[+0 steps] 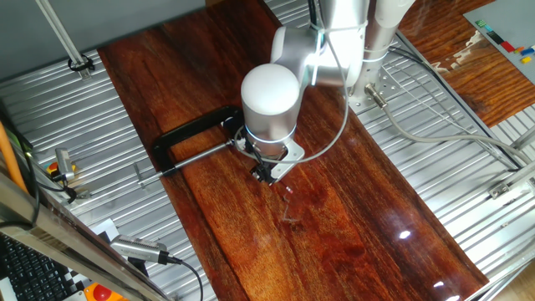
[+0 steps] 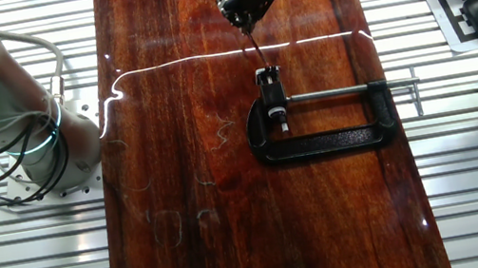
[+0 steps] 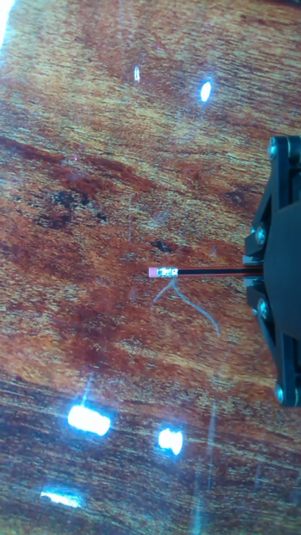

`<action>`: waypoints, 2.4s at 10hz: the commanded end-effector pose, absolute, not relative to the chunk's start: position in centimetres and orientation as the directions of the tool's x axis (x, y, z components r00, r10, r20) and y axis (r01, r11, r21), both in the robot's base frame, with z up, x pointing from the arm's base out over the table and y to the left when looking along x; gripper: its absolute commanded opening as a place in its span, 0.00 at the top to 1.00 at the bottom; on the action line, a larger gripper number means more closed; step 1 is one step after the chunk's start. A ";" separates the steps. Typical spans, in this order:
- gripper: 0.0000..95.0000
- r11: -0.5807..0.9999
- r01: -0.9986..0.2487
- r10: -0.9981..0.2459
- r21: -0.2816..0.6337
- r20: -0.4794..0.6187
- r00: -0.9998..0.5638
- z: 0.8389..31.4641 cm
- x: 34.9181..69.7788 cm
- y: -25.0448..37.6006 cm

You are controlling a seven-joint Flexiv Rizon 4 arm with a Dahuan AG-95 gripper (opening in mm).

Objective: Insert the pencil into the pencil sharpener

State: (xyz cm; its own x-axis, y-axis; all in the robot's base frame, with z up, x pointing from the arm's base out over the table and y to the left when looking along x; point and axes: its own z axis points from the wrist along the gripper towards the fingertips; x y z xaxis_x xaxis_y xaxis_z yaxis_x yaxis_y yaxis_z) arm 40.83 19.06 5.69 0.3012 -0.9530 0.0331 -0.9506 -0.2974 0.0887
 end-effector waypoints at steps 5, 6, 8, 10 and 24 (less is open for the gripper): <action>1.00 -0.293 -0.952 -0.954 0.087 0.037 0.297 5.5 40.4 19.0; 1.00 -0.290 -0.953 -0.955 0.086 0.037 0.294 5.5 40.3 18.9; 1.00 -0.290 -0.953 -0.955 0.084 0.037 0.294 5.5 40.3 18.9; 1.00 -0.293 -0.952 -0.954 0.082 0.039 0.297 5.5 40.3 18.9; 1.00 -0.300 -0.951 -0.952 0.072 0.043 0.304 5.1 40.4 18.5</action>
